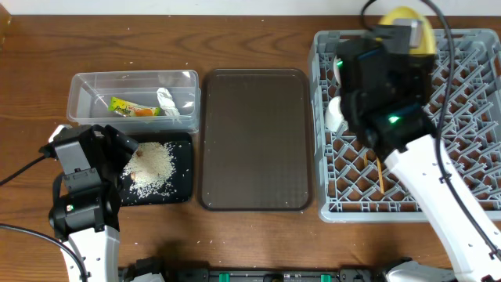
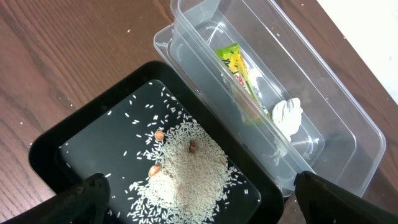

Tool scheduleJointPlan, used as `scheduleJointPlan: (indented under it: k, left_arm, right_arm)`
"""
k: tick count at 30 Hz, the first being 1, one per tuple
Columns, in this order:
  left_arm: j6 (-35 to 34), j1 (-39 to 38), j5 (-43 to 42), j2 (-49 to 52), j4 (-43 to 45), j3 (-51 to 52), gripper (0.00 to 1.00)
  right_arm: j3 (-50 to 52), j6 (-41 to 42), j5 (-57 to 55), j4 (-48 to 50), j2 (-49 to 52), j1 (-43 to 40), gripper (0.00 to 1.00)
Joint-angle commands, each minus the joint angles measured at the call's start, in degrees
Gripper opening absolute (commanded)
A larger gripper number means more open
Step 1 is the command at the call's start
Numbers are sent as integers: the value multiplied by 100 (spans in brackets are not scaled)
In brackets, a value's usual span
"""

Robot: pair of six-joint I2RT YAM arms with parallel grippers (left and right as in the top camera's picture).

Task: Sort waste into correct bins and load items into the dishwasher rack
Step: 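Carry the yellow plate right over the dish rack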

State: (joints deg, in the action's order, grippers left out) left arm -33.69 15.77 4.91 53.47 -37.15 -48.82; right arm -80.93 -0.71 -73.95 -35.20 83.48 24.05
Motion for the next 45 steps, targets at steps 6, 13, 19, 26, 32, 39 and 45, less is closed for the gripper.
scheduleJointPlan:
  k: [6,13,19,26,32,39,45]
  left_arm:
    - [-50,35,70,2,-13,-101,98]
    - [-50,35,72,2,-13,-101,98]
    - [-50,35,72,2,-11,-101,98]
    - [-50,33,70,2,-11,-101,98]
    - [-50,35,70,2,-13,-101,98]
    - [-50,35,72,2,-13,-101,98]
    - [-50,35,72,2,-11,-101,98]
  right_arm:
    - [59,363,800,-192,363,-848,1]
    - [59,389,925,-118,1016,-1091,1]
    - [59,385,778,-48,1683,-1167,1]
    - [59,-201,190,518,2033,-1178,1]
    - [57,-1526,-411,1554,2024,-1241,1]
    - [57,-2798,-682,2564,2024,-1235,1]
    - [59,-2806,-595,2505,2024,-1235,1]
